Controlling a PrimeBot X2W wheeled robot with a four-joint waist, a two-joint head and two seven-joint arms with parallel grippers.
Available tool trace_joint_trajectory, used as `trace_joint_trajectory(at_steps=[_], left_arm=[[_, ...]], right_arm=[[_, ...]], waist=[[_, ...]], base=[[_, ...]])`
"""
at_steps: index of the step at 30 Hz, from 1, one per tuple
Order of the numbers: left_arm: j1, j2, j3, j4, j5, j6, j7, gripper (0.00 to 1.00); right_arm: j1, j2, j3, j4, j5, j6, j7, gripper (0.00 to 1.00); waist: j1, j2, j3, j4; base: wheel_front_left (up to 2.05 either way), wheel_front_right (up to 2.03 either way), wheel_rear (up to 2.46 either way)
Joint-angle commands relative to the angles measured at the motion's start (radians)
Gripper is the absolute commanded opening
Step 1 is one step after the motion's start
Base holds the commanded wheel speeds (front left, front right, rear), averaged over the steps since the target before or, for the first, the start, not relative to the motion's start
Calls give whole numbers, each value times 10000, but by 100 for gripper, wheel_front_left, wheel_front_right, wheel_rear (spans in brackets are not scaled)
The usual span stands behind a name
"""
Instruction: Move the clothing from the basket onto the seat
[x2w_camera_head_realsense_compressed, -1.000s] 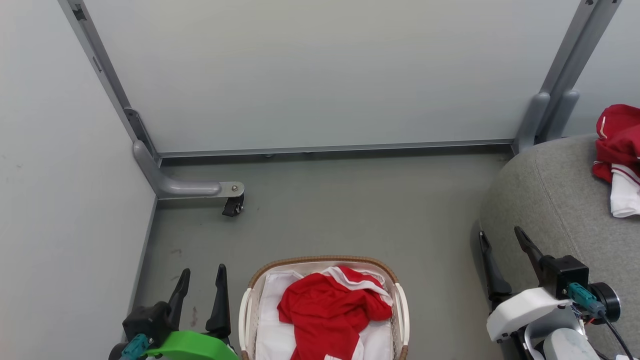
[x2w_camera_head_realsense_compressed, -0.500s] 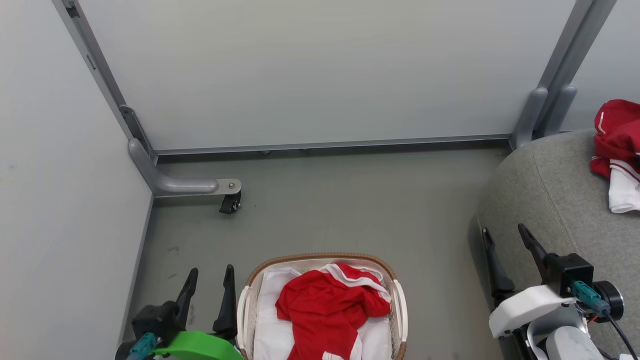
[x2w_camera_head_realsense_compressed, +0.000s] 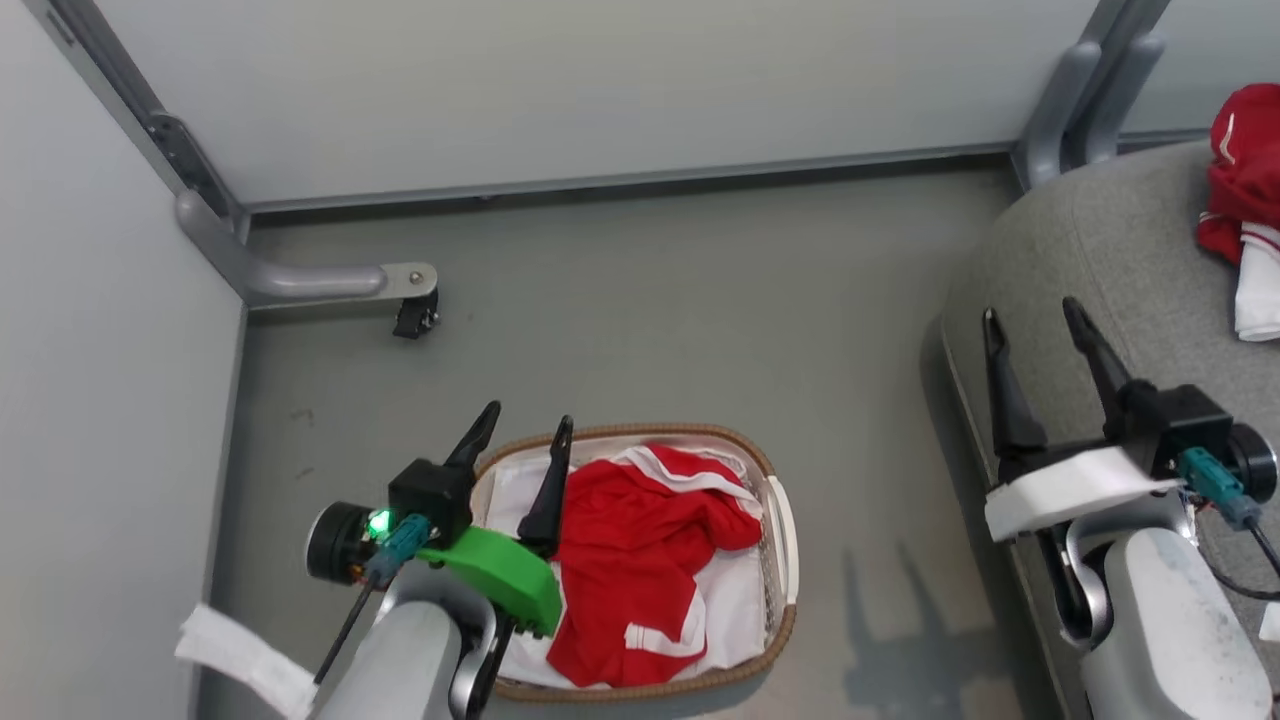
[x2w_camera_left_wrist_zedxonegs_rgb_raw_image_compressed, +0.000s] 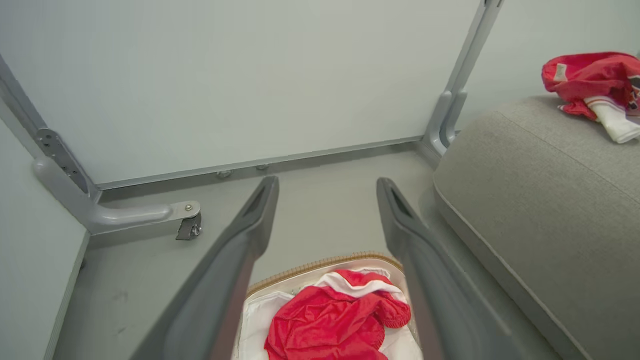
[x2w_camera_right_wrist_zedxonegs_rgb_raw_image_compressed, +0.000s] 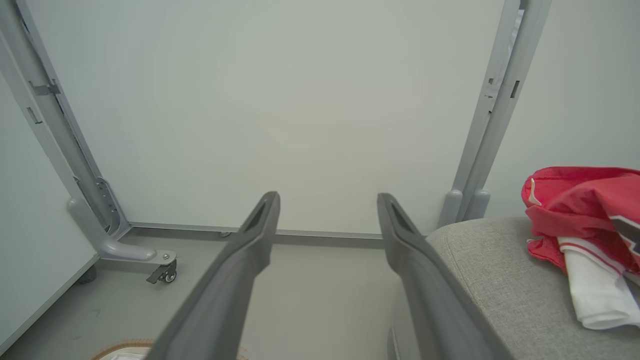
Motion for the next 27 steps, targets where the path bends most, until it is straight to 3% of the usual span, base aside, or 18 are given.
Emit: trace_joint_trajectory(at_steps=[1,10,17,27], left_arm=[[-582,31,-202,259,249,-59,4,100],[-3102,47,-2019,2635,834,-73,5,100],[-4495,62,-3314,4275,653,-66,5,100],[-5718,321,-4122,5726,350,-68,4,100]], right_arm=[[-354,-35,-57,-135,-40,-10,-21,100],[-1602,-29,-208,-834,155,-10,-21,100],[-2085,-22,-82,-1343,519,-10,-21,100],[-2513,-19,223,-1991,1049,-10,-21,100]], waist=[[0,0,1669,-715],[0,0,4299,-1747],[0,0,5811,-2383],[0,0,7277,-2984]], base=[[0,0,0],[0,0,0],[0,0,0],[0,0,0]])
